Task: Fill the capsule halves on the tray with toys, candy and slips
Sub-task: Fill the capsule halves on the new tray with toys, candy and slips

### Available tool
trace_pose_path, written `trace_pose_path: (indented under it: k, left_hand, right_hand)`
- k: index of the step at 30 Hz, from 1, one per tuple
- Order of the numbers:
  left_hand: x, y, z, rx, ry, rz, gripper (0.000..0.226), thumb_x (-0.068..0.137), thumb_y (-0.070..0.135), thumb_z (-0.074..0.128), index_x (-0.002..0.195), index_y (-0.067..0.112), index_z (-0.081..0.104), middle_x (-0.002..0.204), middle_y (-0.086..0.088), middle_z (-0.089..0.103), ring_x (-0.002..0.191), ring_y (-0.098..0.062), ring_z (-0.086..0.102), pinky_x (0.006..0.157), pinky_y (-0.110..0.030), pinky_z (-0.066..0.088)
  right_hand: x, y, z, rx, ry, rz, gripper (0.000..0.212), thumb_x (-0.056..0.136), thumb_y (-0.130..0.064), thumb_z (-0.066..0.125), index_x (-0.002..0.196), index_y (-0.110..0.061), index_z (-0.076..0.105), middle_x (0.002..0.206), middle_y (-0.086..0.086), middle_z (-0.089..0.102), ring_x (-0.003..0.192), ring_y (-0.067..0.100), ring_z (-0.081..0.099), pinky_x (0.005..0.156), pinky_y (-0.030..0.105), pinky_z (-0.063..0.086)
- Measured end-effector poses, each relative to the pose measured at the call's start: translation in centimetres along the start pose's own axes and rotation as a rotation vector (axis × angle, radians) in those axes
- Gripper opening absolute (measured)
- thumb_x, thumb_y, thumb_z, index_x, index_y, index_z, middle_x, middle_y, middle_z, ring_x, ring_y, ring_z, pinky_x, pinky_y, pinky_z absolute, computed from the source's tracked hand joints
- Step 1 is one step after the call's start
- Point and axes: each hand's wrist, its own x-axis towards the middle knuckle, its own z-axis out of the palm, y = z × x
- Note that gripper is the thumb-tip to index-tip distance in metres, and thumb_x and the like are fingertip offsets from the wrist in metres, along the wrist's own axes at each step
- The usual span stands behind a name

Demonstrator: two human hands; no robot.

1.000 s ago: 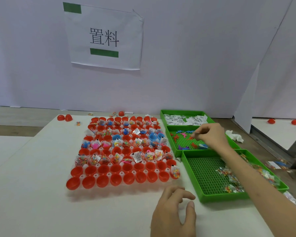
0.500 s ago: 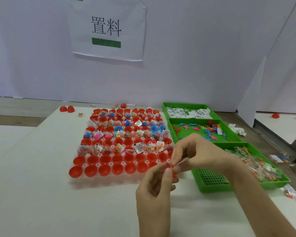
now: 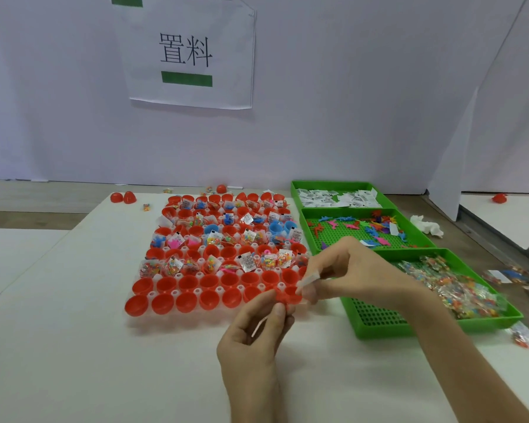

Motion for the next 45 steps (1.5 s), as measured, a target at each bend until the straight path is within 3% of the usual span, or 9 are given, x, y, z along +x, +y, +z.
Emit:
trace_pose_path:
  k: [4,8,14,20,27,31,34,38,45]
  left_hand:
    - [0.1,0.1,-0.1,0.029,0.030,0.023,0.029,0.068,-0.005,0.074,0.089,0.014,0.079,0.082,-0.011,0.075,0.077,-0.026,0.075,0.065,-0.026,0.060]
    - [0.0,0.0,-0.1,0.096,0.072,0.063,0.021,0.065,0.008,0.079,0.082,0.019,0.079,0.084,-0.005,0.077,0.079,-0.020,0.075,0.069,-0.027,0.061]
    - [-0.2,0.2,0.1,0.077,0.026,0.105,0.017,0.077,0.006,0.071,0.084,0.019,0.080,0.086,-0.010,0.077,0.083,-0.024,0.075,0.069,-0.026,0.059]
    - [-0.4,0.2,0.3,0.105,-0.021,0.119,0.021,0.066,0.019,0.074,0.085,0.022,0.081,0.090,-0.007,0.077,0.090,-0.021,0.074,0.077,-0.027,0.059]
    - [-0.1,0.1,0.2,0.107,0.095,0.114,0.016,0.074,0.005,0.074,0.078,0.019,0.079,0.084,-0.008,0.077,0.085,-0.022,0.074,0.068,-0.023,0.060]
    - [-0.3,0.1,0.4,0.084,0.085,0.085,0.014,0.075,0.007,0.074,0.085,0.016,0.076,0.084,-0.006,0.077,0.086,-0.023,0.073,0.064,-0.020,0.057]
    - [-0.4,0.1,0.4,0.093,0.053,0.081,0.013,0.067,0.018,0.075,0.079,0.022,0.078,0.085,-0.005,0.077,0.084,-0.022,0.074,0.064,-0.020,0.058]
    - [-0.5,0.2,0.5,0.103,0.031,0.080,0.014,0.064,0.024,0.073,0.076,0.028,0.080,0.085,-0.004,0.076,0.080,-0.021,0.074,0.064,-0.021,0.058]
    - [-0.9,0.4,0.6,0.109,0.004,0.089,0.017,0.066,0.028,0.073,0.081,0.026,0.079,0.084,-0.005,0.076,0.073,-0.019,0.073,0.065,-0.021,0.057]
  right_hand:
    - [0.2,0.0,0.5,-0.081,-0.100,0.039,0.031,0.090,-0.036,0.073,0.093,-0.006,0.078,0.085,0.020,0.073,0.072,0.036,0.064,0.066,0.049,0.052]
    - [0.5,0.2,1.4,-0.162,-0.157,0.079,0.031,0.096,-0.038,0.065,0.088,-0.010,0.077,0.072,0.008,0.069,0.063,0.016,0.058,0.061,0.026,0.047]
    - [1.1,0.8,2.1,-0.237,-0.083,0.066,0.027,0.095,-0.045,0.064,0.076,-0.029,0.075,0.057,-0.007,0.055,0.053,0.008,0.045,0.051,0.021,0.034]
    - [1.1,1.1,2.1,-0.265,-0.041,0.044,0.025,0.095,-0.038,0.067,0.080,-0.020,0.077,0.061,-0.010,0.059,0.056,0.000,0.049,0.053,0.016,0.037]
    - [0.3,0.3,1.1,-0.263,-0.184,0.063,0.016,0.089,-0.039,0.074,0.088,-0.024,0.077,0.073,-0.003,0.066,0.065,0.007,0.055,0.060,0.022,0.042]
    - [-1.7,0.2,-3.3,-0.241,0.194,0.122,0.003,0.087,-0.034,0.076,0.089,-0.034,0.078,0.084,-0.009,0.075,0.078,0.004,0.068,0.071,0.019,0.051]
    - [-3.9,1.9,-6.6,-0.470,0.436,0.313,0.010,0.080,-0.030,0.082,0.082,-0.038,0.076,0.078,-0.012,0.071,0.073,0.005,0.065,0.067,0.020,0.043]
    - [-6.8,3.6,-9.0,-0.564,0.297,0.699,0.026,0.072,-0.026,0.089,0.090,-0.037,0.074,0.083,-0.007,0.072,0.069,0.004,0.067,0.068,0.023,0.046]
    - [-6.2,4.7,-8.9,-0.528,0.315,0.707,0.022,0.077,-0.011,0.085,0.088,-0.029,0.076,0.075,-0.008,0.076,0.072,0.013,0.073,0.067,0.028,0.053]
